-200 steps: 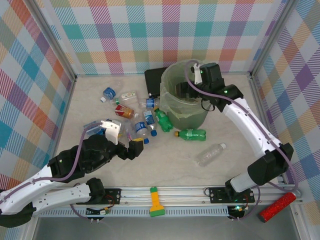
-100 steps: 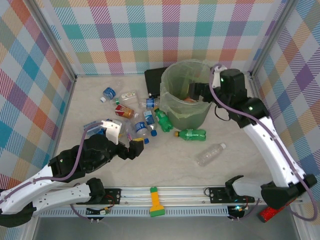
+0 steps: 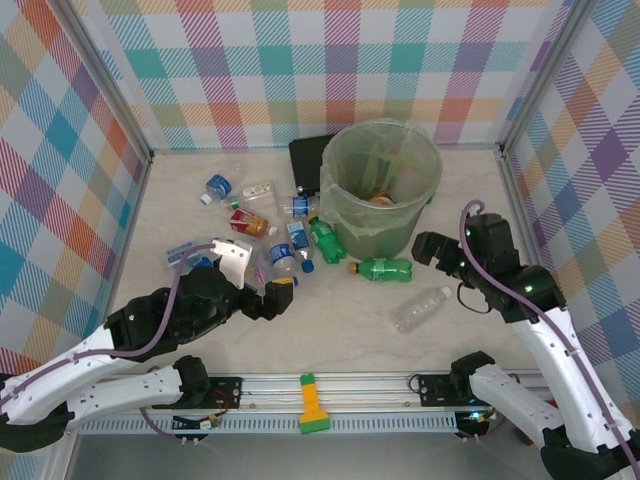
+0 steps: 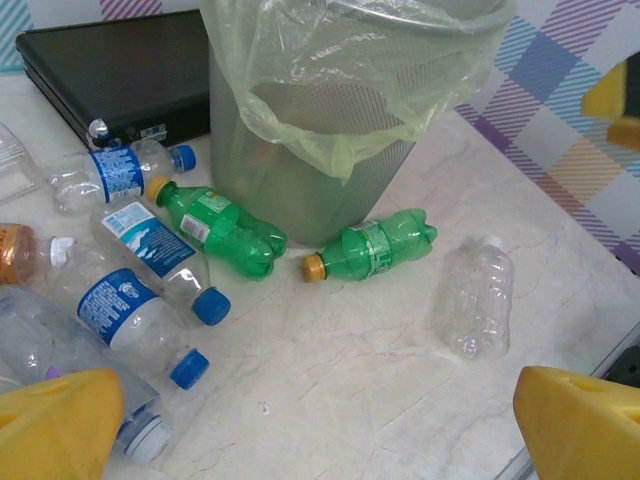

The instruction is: Put the plastic bottles in the bin

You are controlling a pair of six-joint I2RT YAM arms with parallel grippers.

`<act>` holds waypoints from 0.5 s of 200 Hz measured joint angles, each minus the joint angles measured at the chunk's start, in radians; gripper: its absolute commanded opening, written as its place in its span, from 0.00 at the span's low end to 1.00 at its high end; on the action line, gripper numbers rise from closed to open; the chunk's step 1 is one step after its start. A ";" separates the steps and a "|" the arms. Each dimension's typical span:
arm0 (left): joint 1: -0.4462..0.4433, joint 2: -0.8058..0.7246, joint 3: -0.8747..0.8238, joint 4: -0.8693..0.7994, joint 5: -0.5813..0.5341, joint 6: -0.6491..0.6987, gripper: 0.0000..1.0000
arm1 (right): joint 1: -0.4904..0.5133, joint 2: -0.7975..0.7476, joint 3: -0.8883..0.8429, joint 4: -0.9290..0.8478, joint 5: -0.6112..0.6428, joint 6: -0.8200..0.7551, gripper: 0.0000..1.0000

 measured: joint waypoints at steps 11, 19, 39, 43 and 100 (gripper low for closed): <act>0.000 0.003 0.000 0.000 0.006 0.000 1.00 | -0.026 -0.015 -0.049 -0.015 -0.011 0.029 0.95; 0.000 0.003 0.000 0.000 0.008 0.000 1.00 | -0.048 -0.025 -0.081 -0.020 -0.022 0.049 0.94; 0.000 0.005 0.000 0.000 0.023 -0.007 1.00 | -0.123 -0.040 -0.153 -0.021 -0.063 0.083 0.92; 0.000 0.004 0.000 -0.001 0.023 -0.008 0.99 | -0.141 -0.040 -0.166 -0.020 -0.072 0.087 0.92; 0.000 0.004 0.000 -0.005 0.031 -0.026 1.00 | -0.439 0.045 -0.344 0.123 -0.270 0.107 0.81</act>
